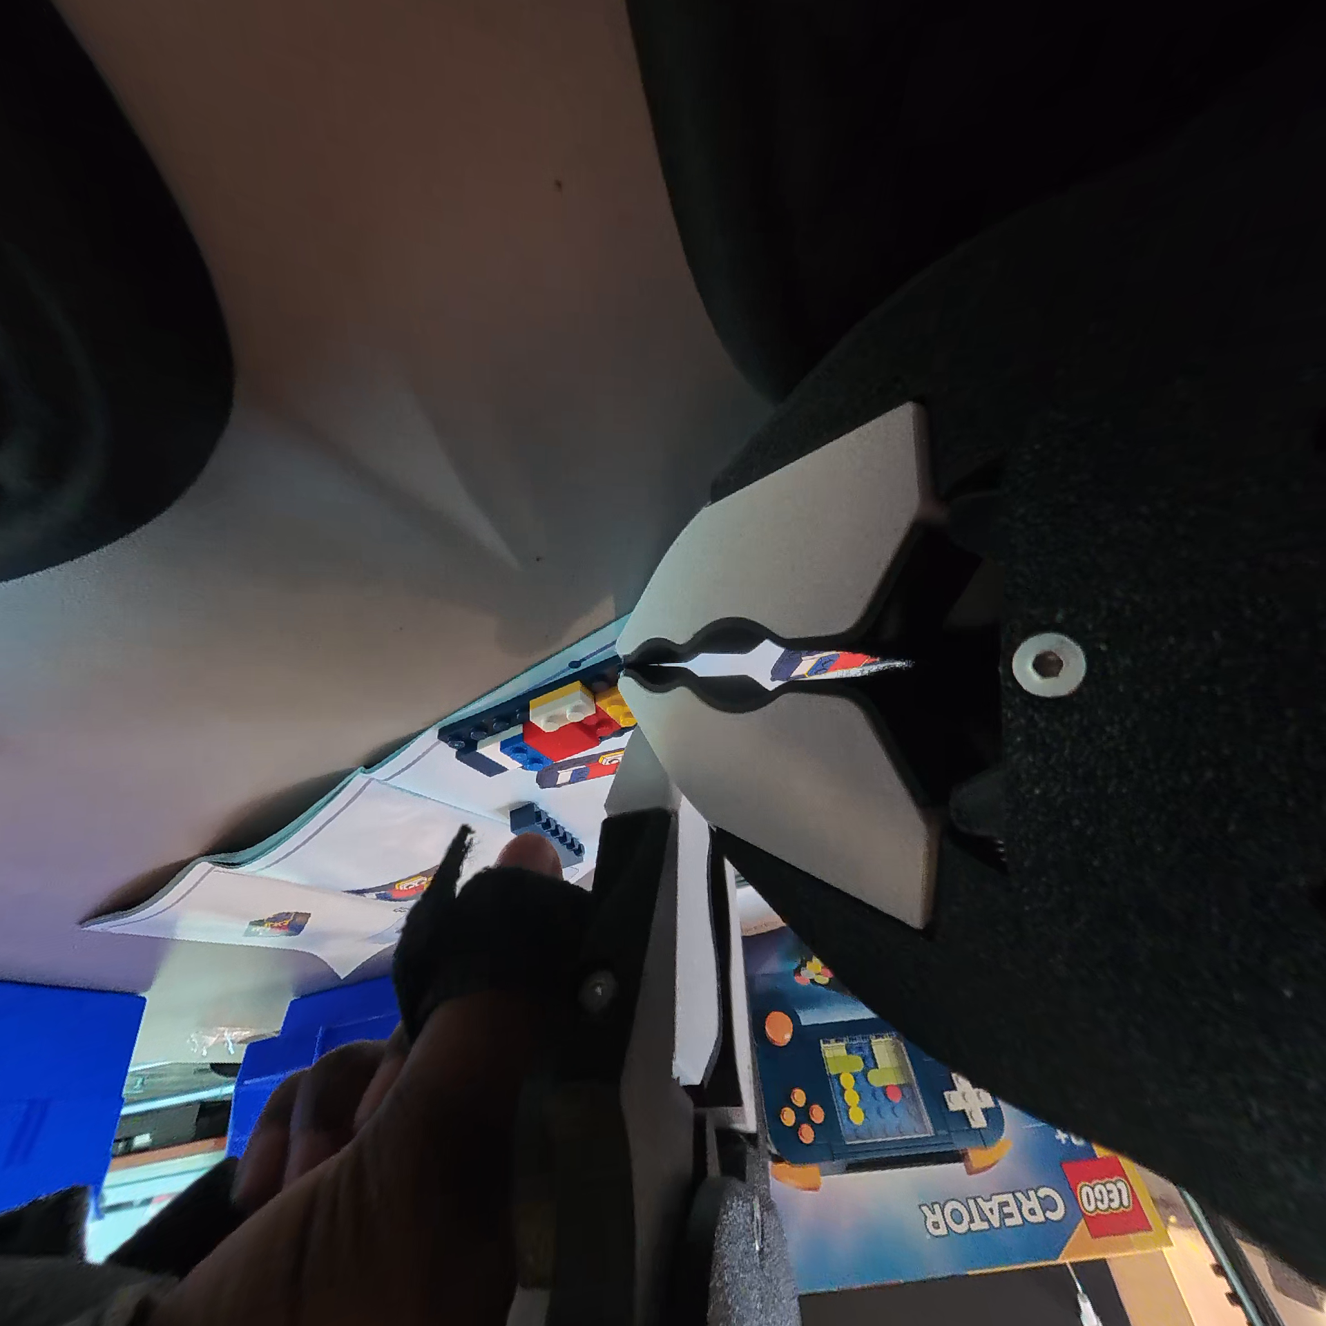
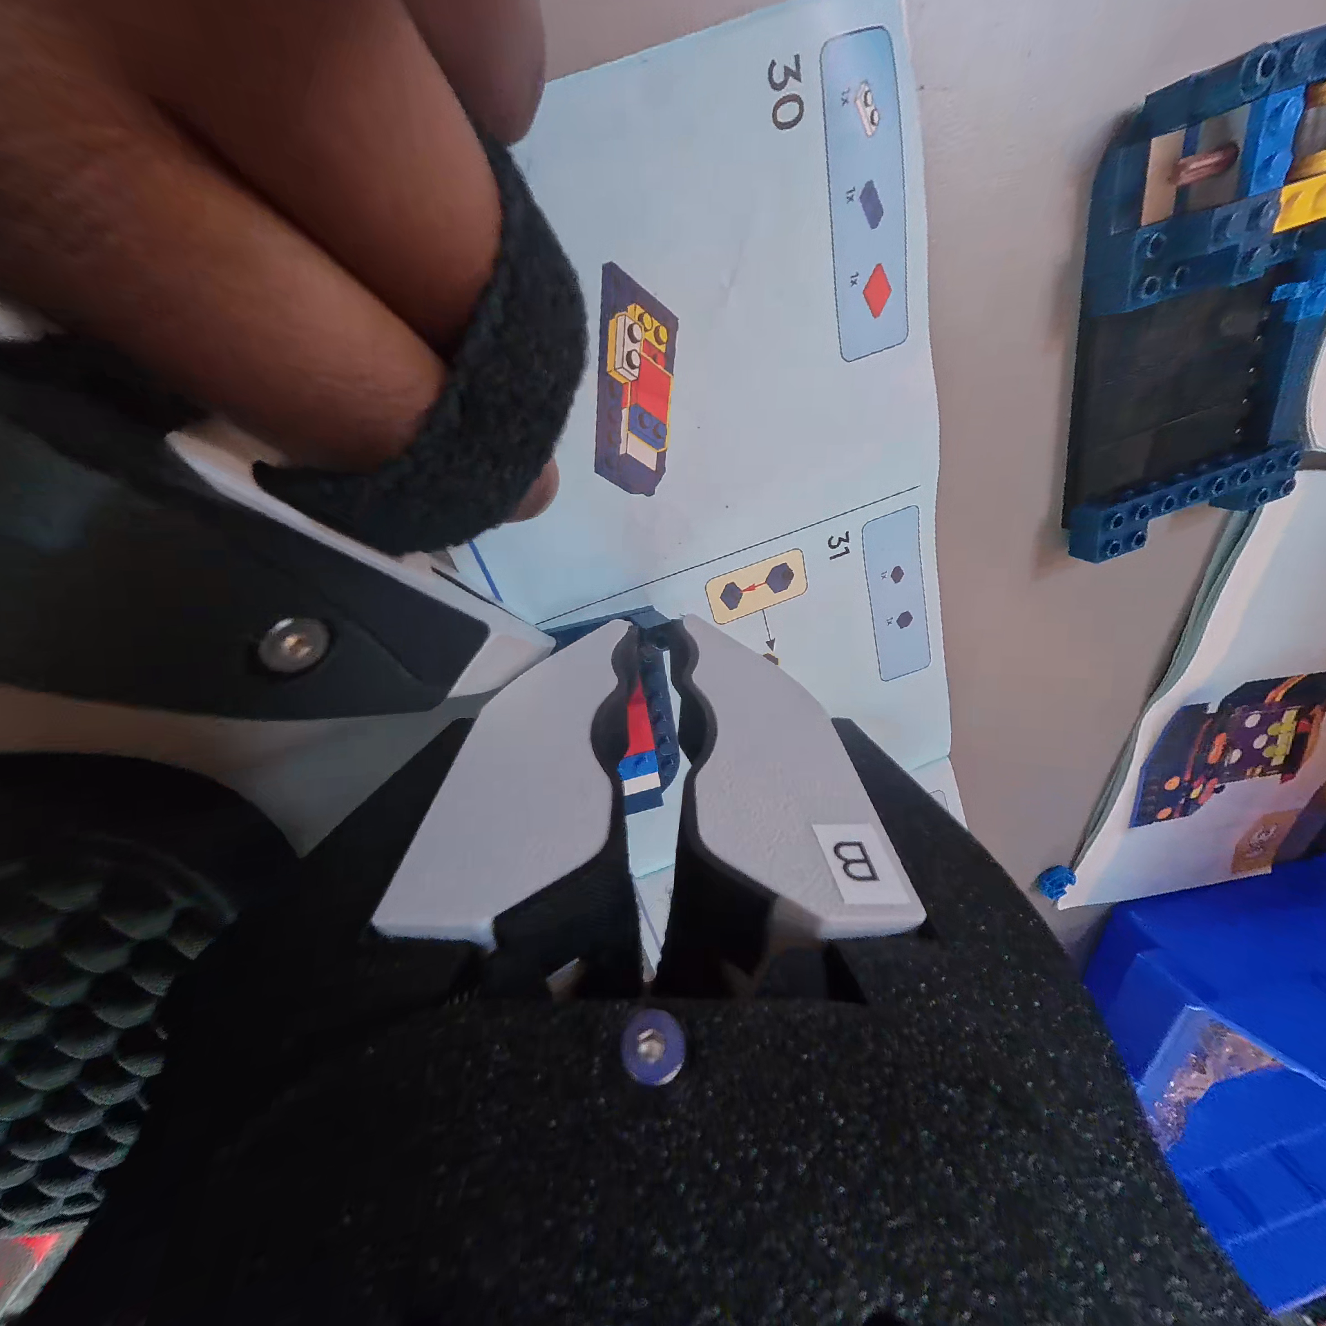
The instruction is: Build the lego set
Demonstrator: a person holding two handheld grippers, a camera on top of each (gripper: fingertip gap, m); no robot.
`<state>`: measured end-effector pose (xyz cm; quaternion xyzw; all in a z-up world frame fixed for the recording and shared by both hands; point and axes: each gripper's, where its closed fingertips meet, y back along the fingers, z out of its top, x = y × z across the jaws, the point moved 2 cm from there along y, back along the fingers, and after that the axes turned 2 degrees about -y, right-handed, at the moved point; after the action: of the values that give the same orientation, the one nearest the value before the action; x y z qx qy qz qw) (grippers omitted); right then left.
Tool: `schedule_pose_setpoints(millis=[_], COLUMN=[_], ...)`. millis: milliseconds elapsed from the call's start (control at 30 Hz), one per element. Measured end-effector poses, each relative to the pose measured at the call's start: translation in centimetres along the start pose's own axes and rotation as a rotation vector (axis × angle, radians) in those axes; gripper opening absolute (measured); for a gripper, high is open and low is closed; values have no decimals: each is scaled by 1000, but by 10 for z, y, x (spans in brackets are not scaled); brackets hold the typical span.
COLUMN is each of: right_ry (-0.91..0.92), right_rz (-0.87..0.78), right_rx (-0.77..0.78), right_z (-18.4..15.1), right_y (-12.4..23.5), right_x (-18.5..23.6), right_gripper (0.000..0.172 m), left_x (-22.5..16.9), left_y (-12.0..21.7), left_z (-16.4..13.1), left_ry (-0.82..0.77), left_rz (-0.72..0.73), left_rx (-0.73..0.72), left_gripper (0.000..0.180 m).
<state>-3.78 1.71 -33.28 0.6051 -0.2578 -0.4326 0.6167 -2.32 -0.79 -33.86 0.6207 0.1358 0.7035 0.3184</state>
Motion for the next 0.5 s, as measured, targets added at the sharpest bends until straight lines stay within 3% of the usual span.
schedule_pose_setpoints(millis=[500], right_ry=[-85], right_rz=[193], right_rx=[-181], right_z=[-1], right_y=[0], right_x=[-1], right_gripper=[13], left_x=[1], left_y=[-2], left_z=[0], left_ry=[4], left_rz=[11], left_rx=[12], left_gripper=[0])
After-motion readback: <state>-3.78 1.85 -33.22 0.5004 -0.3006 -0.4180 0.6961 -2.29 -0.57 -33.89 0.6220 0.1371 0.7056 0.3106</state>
